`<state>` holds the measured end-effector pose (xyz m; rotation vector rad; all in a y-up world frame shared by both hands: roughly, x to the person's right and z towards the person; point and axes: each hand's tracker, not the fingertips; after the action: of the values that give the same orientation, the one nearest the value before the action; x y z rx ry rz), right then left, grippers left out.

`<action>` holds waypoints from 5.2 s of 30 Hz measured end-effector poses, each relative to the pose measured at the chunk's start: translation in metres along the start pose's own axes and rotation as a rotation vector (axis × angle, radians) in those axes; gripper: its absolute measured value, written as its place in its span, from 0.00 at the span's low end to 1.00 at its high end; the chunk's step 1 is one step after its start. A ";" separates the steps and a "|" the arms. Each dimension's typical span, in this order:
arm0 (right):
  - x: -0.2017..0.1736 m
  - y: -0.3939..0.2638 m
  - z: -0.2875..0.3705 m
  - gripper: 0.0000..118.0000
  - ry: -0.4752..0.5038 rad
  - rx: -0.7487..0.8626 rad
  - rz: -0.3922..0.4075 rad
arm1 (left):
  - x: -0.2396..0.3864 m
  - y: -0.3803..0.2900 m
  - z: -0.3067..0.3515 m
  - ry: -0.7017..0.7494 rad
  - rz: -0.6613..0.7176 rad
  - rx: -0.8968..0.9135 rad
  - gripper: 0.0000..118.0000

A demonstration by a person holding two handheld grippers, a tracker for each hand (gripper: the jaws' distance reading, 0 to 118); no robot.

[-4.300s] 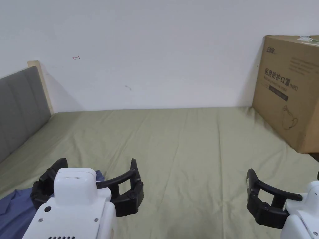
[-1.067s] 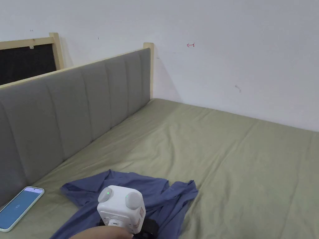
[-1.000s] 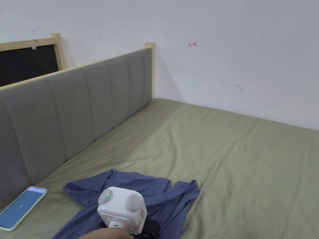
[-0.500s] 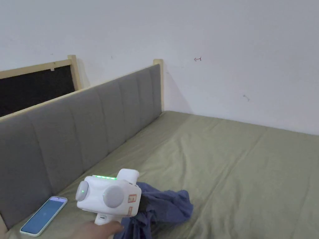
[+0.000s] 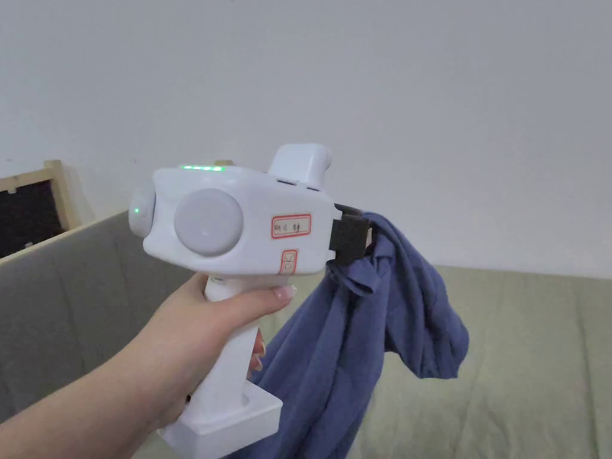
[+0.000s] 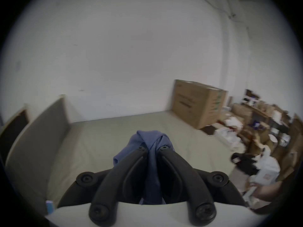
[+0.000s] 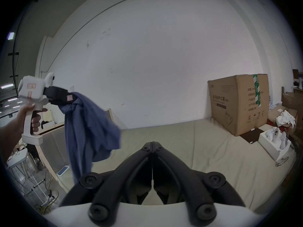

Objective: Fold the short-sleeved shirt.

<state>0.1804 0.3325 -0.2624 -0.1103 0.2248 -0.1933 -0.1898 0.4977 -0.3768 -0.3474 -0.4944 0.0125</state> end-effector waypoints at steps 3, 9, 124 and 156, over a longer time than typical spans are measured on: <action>0.013 0.005 0.017 0.00 -0.047 0.035 0.006 | 0.043 0.002 -0.040 -0.097 -0.028 -0.058 0.06; 0.051 0.005 0.033 0.00 -0.139 0.043 -0.010 | 0.096 -0.061 -0.154 -0.181 -0.073 -0.255 0.06; 0.167 0.026 -0.214 0.10 0.118 -0.735 -0.236 | -0.065 -0.188 -0.152 0.089 0.276 -0.268 0.03; 0.129 0.331 -0.323 0.10 -0.110 -0.170 0.031 | -0.110 0.098 -0.190 0.273 0.199 0.206 0.03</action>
<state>0.2875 0.6012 -0.6454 -0.2851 0.1332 -0.1366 -0.1911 0.5178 -0.6166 -0.1907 -0.1845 0.2050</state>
